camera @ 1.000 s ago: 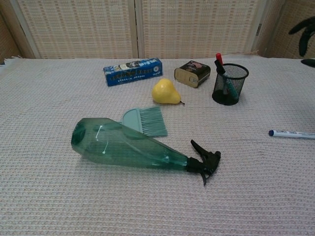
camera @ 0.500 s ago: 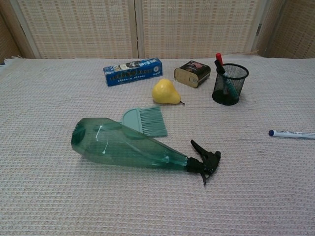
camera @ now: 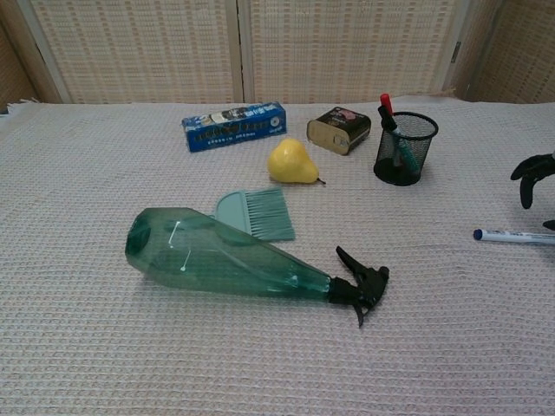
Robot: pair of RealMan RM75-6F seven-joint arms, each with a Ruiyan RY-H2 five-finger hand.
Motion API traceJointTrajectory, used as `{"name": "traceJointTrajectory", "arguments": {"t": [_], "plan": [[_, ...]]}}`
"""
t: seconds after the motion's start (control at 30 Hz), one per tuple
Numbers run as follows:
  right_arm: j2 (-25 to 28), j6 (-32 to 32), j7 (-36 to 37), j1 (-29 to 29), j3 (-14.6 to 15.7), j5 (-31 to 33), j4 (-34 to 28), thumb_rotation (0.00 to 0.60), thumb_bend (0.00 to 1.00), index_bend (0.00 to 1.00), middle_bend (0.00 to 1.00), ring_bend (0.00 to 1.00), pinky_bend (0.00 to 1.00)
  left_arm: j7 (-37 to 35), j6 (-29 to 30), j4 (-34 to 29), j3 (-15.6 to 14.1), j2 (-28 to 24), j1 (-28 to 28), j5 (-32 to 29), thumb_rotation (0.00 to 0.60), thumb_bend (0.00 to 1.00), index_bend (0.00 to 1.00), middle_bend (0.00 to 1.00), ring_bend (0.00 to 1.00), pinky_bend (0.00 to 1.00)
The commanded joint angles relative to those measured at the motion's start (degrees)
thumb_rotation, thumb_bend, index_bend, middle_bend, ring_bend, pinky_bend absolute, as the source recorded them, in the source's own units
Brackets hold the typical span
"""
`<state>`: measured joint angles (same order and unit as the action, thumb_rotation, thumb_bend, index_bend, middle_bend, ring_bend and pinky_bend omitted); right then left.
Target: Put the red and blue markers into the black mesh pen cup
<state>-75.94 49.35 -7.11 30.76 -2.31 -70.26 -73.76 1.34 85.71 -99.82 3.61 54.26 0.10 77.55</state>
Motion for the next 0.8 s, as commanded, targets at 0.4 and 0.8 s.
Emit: {"name": "traceJointTrajectory", "arguments": {"t": [0.4,0.8], "plan": [[-3.18,-2.89,-2.24,1.58,-0.58,1.65,1.59,0.6,0.26,0.4,0.15,0.16,0.06,-0.24,-0.63,0.39,0.13,0.08,-0.19,-0.66,0.6,0.51,0.14,0.01,0.0,0.28],[-6.76,-4.99,-1.95,3.16,-1.67,2.64,4.04,0.6,0.26,0.42,0.15,0.17,0.06,-1.01,-1.12,0.9,0.26,0.07,-0.3,-1.13,0.6,0.51,0.14,0.01,0.0,0.28]]}}
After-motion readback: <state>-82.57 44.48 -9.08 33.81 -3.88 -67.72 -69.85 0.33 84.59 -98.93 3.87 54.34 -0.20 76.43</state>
